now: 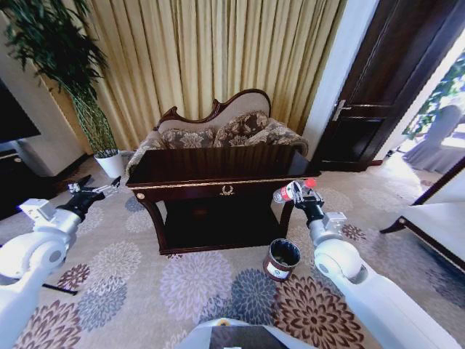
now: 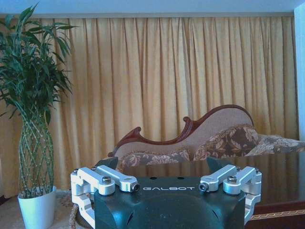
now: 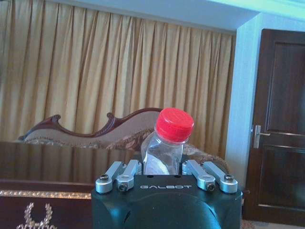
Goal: Move to the front of the table and place the trash on the table into the trash bin.
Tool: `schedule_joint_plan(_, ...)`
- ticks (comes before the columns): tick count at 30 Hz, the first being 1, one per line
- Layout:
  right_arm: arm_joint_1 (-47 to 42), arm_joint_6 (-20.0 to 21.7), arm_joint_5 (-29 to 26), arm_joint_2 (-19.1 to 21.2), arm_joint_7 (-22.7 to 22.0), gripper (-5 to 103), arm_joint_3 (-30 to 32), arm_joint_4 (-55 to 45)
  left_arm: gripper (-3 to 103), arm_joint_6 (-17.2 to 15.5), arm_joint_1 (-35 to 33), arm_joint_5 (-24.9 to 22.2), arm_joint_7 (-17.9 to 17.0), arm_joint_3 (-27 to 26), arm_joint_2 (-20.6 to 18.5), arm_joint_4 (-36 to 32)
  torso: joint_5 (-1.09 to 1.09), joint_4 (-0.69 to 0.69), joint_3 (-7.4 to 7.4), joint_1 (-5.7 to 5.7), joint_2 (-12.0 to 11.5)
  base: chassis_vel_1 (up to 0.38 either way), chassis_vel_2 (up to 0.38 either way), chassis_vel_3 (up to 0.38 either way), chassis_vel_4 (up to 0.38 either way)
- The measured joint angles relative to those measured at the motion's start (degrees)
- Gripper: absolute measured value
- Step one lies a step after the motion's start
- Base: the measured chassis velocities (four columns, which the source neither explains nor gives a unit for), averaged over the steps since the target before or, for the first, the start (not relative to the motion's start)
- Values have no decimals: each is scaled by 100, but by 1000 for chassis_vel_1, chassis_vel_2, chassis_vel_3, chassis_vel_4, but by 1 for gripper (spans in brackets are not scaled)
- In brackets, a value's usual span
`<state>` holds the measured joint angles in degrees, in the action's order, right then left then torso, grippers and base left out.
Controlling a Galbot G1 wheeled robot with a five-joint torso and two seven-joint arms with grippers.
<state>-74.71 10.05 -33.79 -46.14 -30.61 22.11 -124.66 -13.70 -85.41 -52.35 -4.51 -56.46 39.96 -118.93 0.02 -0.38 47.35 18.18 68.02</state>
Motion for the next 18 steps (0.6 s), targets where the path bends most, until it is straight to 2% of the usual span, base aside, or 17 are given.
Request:
schedule_joint_plan(6, -56, 44, 253, -91, 89, 32, -189, 428, 100, 16, 4, 28, 2, 55, 74, -50, -1, -3, 1, 2, -1, 0, 0, 0, 0)
schedule_joint_plan(14, 440, -106, 554, -135, 309, 32, -396, 1754, 100, 27, -91, 15, 4, -19, 156, -212, 1, -1, 1, 2, -1, 0, 0, 0, 0)
schedule_joint_plan(18, 759, -341, 972, -175, 530, 32, -497, 2829, 100, 27, -155, 22, -4, -30, 229, -321, -1, -1, 1, 2, -1, 0, 0, 0, 0)
